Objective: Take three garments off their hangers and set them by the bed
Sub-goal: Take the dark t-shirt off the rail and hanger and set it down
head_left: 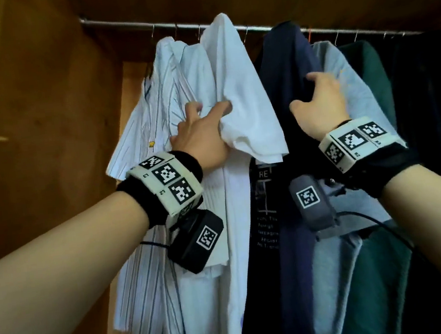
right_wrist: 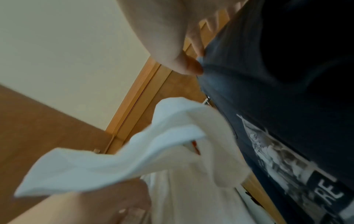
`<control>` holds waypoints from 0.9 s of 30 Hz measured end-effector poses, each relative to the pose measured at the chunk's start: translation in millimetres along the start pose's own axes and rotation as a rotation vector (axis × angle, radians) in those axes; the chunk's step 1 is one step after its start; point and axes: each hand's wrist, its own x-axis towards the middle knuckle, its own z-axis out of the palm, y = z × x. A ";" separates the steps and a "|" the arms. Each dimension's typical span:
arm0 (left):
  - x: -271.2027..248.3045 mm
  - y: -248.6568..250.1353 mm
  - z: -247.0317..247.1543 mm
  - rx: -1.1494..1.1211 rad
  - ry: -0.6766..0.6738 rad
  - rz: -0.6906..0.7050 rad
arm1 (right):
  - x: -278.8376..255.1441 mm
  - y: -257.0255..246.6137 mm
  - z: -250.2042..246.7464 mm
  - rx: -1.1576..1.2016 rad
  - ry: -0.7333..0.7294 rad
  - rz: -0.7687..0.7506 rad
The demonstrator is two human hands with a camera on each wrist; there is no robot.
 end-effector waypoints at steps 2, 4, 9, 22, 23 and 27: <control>13.5 8.9 -1.3 -0.110 -0.066 0.007 | 5.5 -1.2 3.0 -0.031 -0.222 0.018; 23.7 19.2 -5.6 -0.236 -0.022 0.008 | 8.3 -1.9 10.9 -0.117 -0.397 -0.035; 42.9 31.7 -4.5 -0.144 0.085 -0.068 | 15.5 -0.2 29.7 0.041 -0.596 -0.121; 66.3 2.2 15.8 0.067 0.049 -0.098 | 83.5 -41.2 29.4 -0.032 0.058 -0.059; 67.6 0.6 16.6 0.098 0.053 -0.093 | 88.9 -44.4 29.1 -0.046 0.061 -0.072; 74.3 -5.1 13.4 0.181 0.076 -0.059 | 112.0 -60.7 26.3 -0.171 -0.004 -0.137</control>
